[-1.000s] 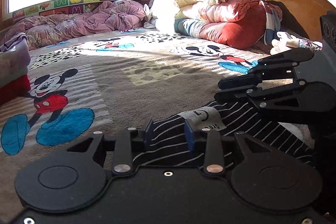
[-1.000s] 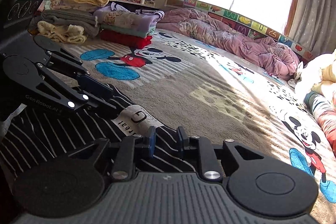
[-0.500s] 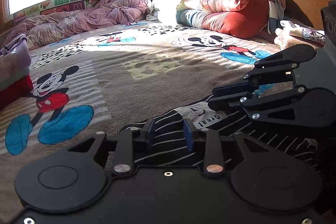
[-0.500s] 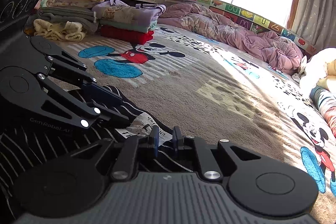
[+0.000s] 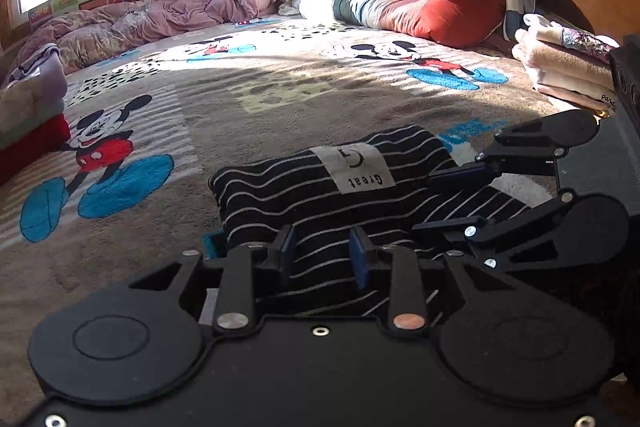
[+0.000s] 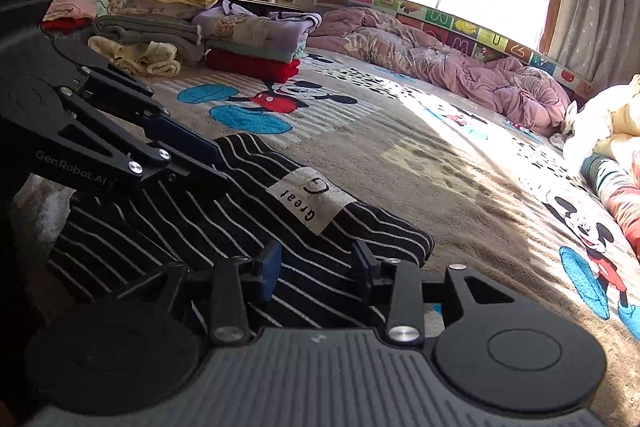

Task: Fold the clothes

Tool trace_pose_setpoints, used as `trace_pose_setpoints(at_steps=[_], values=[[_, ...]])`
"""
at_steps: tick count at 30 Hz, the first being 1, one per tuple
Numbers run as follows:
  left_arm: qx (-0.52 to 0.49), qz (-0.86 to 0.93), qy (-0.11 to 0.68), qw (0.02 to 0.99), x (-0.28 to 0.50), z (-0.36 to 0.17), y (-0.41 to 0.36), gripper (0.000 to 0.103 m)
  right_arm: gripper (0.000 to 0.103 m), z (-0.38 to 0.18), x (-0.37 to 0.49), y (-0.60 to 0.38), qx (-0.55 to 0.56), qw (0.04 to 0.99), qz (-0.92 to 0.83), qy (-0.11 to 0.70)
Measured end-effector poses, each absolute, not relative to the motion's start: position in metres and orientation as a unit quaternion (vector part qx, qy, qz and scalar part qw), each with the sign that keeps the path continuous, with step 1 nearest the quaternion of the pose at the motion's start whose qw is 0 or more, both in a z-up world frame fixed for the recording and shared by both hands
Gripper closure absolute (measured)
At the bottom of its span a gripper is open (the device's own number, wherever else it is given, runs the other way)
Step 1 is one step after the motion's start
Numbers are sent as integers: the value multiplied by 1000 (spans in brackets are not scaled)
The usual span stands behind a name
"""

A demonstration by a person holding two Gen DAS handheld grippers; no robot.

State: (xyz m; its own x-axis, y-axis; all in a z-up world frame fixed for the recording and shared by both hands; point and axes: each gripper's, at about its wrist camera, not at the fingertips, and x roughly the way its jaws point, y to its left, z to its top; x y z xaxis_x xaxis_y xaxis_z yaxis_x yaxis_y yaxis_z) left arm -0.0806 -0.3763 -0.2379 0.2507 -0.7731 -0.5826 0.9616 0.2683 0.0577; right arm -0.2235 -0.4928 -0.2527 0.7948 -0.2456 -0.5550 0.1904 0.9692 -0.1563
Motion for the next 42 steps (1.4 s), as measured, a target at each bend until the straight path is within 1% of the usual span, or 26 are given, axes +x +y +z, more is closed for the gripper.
trace_pose_setpoints(at_steps=[1, 3, 4, 5, 6, 7, 8, 10, 12, 13, 14, 15, 16, 21, 23, 26, 29, 30, 32, 33, 34, 35, 36, 37, 38, 42], values=[[215, -565, 232, 762, -81, -246, -379, 73, 59, -257, -225, -493, -46, 948, -115, 292], [198, -575, 223, 762, -83, -230, -372, 73, 61, -245, -226, -487, -55, 947, -123, 291], [183, -575, 213, 768, -84, -222, -365, 73, 68, -238, -232, -480, -64, 953, -126, 269], [168, -571, 204, 777, -84, -216, -359, 73, 66, -230, -244, -475, -67, 962, -129, 229], [164, -567, 203, 781, -83, -214, -357, 73, 61, -225, -250, -474, -60, 966, -137, 211], [171, -562, 218, 779, -81, -220, -360, 73, 50, -231, -247, -479, -44, 961, -138, 237], [184, -559, 250, 769, -77, -234, -366, 73, 47, -239, -242, -485, -27, 952, -138, 270], [181, -566, 255, 763, -76, -243, -365, 72, 45, -259, -244, -495, 4, 950, -140, 280], [162, -569, 240, 770, -76, -227, -356, 72, 45, -252, -247, -494, 7, 949, -142, 283], [135, -569, 233, 777, -74, -219, -348, 69, 48, -246, -252, -491, 5, 952, -143, 271], [100, -562, 238, 786, -69, -213, -339, 62, 48, -240, -258, -489, 3, 955, -145, 257], [72, -551, 253, 792, -63, -212, -332, 53, 47, -237, -264, -490, 16, 957, -151, 248], [42, -544, 276, 791, -56, -215, -326, 53, 45, -236, -272, -495, 46, 956, -161, 241], [-85, -509, 400, 757, -24, -238, -307, 49, 41, -259, -303, -539, 298, 916, -168, 211], [-124, -505, 437, 734, -18, -246, -304, 48, 34, -273, -308, -551, 368, 895, -158, 198], [-158, -499, 467, 712, -17, -259, -307, 48, 31, -290, -311, -561, 437, 870, -144, 180], [-179, -495, 485, 698, -16, -268, -313, 50, 30, -292, -296, -558, 440, 869, -132, 182], [-178, -496, 485, 698, -17, -267, -316, 50, 31, -293, -290, -557, 436, 871, -129, 185], [-172, -497, 481, 701, -21, -267, -322, 50, 37, -294, -280, -556, 435, 871, -134, 184], [-169, -497, 480, 703, -23, -267, -325, 53, 37, -296, -275, -555, 437, 871, -133, 180], [-166, -496, 479, 705, -24, -268, -327, 59, 40, -296, -270, -554, 433, 873, -132, 181], [-167, -497, 481, 703, -24, -268, -329, 62, 44, -297, -266, -553, 428, 875, -132, 183], [-173, -502, 483, 696, -23, -268, -330, 69, 47, -297, -264, -552, 431, 874, -129, 183], [-177, -505, 487, 690, -23, -269, -332, 71, 53, -297, -262, -551, 434, 873, -126, 183], [-179, -509, 487, 687, -23, -268, -332, 72, 63, -296, -262, -550, 437, 872, -120, 182], [-201, -541, 468, 669, -25, -253, -328, 75, 68, -287, -266, -544, 425, 879, -112, 183]])
